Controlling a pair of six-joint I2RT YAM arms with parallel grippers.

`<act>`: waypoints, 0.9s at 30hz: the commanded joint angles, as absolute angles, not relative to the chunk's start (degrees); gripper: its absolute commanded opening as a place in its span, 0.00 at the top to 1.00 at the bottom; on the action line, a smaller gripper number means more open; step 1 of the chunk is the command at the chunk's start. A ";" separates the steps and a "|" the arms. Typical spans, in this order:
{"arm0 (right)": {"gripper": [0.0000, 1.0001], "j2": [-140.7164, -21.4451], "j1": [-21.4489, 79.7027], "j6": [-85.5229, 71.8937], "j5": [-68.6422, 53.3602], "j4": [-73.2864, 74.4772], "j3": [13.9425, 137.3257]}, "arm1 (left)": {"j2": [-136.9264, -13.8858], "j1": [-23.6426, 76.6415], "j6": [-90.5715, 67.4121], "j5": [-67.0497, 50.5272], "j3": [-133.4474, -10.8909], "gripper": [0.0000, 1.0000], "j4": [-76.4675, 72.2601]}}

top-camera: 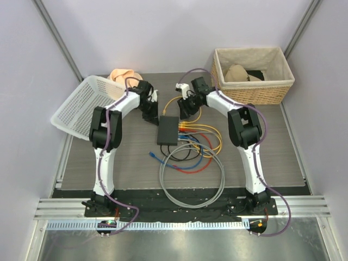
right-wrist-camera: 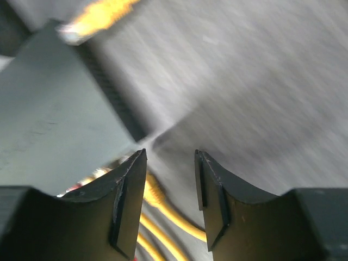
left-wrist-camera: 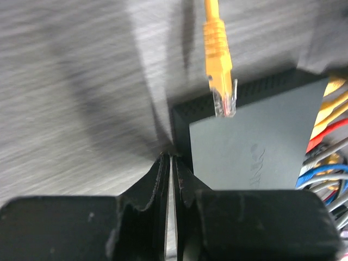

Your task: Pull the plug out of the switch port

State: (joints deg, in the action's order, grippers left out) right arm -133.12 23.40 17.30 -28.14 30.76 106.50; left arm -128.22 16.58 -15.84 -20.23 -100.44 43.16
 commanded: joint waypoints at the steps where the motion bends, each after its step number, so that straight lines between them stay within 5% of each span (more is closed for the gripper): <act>1: 0.48 -130.86 19.44 16.09 -26.10 31.81 108.62 | -126.57 16.01 -11.53 -16.80 -101.51 0.88 46.84; 10: 0.40 -132.80 18.10 21.00 -45.09 39.19 110.22 | -119.53 13.00 -5.19 -31.72 -102.74 0.93 47.28; 27: 0.39 -126.82 18.72 31.02 -25.32 40.16 101.95 | -126.30 18.37 -13.62 -35.51 -100.37 0.96 44.74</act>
State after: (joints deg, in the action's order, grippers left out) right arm -129.47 19.35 26.09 -32.03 39.16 102.30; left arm -126.41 19.29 -11.75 -34.76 -101.86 46.41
